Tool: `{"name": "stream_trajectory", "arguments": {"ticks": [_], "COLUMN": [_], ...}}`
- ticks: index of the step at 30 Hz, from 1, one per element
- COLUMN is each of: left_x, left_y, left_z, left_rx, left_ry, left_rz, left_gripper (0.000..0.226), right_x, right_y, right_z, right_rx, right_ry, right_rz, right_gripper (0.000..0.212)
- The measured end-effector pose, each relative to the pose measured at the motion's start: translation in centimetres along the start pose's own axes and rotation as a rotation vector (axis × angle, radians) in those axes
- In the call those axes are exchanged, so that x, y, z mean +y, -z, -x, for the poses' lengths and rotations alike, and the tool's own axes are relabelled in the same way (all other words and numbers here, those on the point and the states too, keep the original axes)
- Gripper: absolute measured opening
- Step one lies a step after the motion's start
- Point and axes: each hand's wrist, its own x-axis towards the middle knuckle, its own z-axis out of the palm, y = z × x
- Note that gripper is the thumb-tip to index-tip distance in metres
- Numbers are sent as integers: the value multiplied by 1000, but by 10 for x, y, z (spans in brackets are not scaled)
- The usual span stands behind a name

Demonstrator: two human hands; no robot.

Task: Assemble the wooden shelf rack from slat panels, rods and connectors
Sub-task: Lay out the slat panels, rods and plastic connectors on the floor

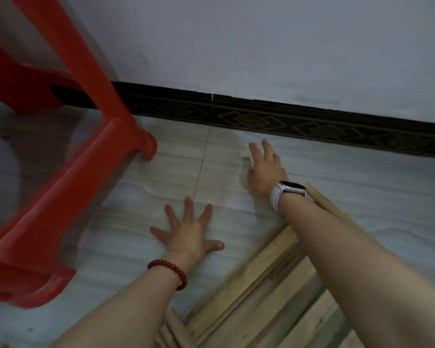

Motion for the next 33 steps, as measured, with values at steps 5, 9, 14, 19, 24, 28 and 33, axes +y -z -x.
{"name": "stream_trajectory", "arguments": {"ticks": [5, 9, 14, 19, 24, 28, 33], "left_x": [0, -1, -3, -3, 7, 26, 65], "left_y": [3, 5, 10, 18, 18, -15, -93], "left_z": [-2, -3, -2, 8, 24, 70, 168], "left_rx": [-21, -27, -12, -3, 36, 520, 195], "left_ry": [21, 23, 22, 26, 23, -105, -612], "left_rz": [0, 10, 4, 34, 26, 394, 245], "left_gripper": [94, 93, 92, 88, 76, 37, 31], "right_x": [-13, -23, -24, 9, 80, 126, 137], "right_y": [-17, -26, -14, 17, 26, 11, 2], "right_z": [-29, -12, 50, 154, 282, 356, 399], "right_rx": [-112, -51, 116, 340, 321, 196, 46], "right_ry": [42, 137, 191, 171, -31, -308, -510], "right_rz": [192, 309, -132, -367, -249, -164, -15], "right_gripper": [62, 34, 42, 38, 36, 33, 55]}}
